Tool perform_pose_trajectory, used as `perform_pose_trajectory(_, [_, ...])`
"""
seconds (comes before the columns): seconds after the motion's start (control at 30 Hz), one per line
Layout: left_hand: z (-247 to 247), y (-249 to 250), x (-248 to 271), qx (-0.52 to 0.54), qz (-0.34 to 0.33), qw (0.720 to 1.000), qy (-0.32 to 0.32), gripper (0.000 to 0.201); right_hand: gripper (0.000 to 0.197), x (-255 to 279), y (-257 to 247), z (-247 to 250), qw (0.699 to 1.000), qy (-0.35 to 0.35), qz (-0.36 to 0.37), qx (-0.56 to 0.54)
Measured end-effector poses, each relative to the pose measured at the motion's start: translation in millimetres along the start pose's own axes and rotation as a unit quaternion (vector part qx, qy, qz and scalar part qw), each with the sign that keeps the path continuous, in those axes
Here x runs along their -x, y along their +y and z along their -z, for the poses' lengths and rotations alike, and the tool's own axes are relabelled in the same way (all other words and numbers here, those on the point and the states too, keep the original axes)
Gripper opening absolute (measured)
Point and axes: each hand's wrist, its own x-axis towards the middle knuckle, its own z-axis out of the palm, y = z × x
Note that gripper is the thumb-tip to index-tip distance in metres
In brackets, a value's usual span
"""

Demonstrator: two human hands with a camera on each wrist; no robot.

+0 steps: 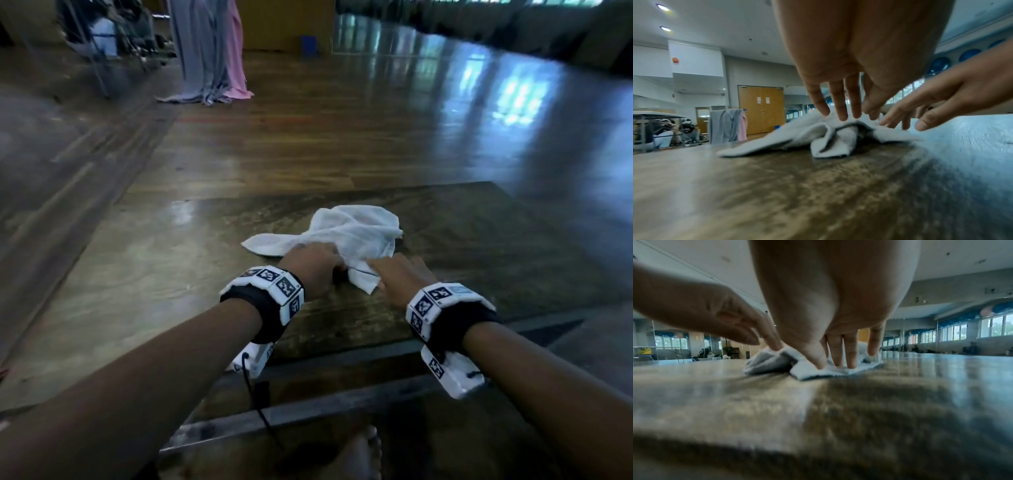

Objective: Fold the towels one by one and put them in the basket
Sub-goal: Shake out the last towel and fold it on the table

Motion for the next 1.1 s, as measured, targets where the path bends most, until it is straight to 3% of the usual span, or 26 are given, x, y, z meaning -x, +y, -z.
perform_pose_trajectory(0.2, [-22.8, 9.4, -30.2, -0.028, 0.042, 0.999, 0.01, 0.039, 0.015, -5.0, 4.9, -15.8, 0.994, 0.107, 0.003, 0.003])
perform_pose_trajectory(0.33, [-19.2, 18.7, -28.5, -0.069, 0.037, 0.997, 0.019, 0.027, 0.012, 13.8, 18.6, 4.7, 0.994, 0.082, 0.024, -0.065])
perform_pose_trajectory(0.5, [-0.1, 42.7, -9.9, -0.058, -0.033, 0.995, 0.074, 0.019, 0.012, 52.0, 34.0, 38.4, 0.987, 0.029, 0.038, -0.152])
perform_pose_trajectory(0.63, [38.5, 62.2, 6.3, -0.042, -0.054, 0.991, 0.115, 0.018, 0.007, 86.7, 47.1, 80.4, 0.966, 0.069, 0.035, -0.249])
perform_pose_trajectory(0.73, [78.0, 68.9, 23.9, -0.064, -0.077, 0.986, 0.135, 0.013, 0.004, 114.1, 54.3, 128.7, 0.959, 0.156, 0.034, -0.236])
perform_pose_trajectory(0.83, [124.2, 63.4, 49.2, -0.065, -0.048, 0.986, 0.147, 0.019, 0.011, 143.9, 67.6, 185.9, 0.942, 0.254, 0.031, -0.216])
perform_pose_trajectory(0.97, [198.8, 50.3, 98.4, 0.053, -0.004, 0.98, 0.192, 0.028, 0.017, 185.1, 86.7, 251.9, 0.924, 0.332, 0.009, -0.189])
perform_pose_trajectory(1.1, [273.9, 50.7, 156.1, 0.096, -0.039, 0.953, 0.285, 0.023, 0.016, 224.2, 86.2, 297.7, 0.902, 0.374, 0.022, -0.215])
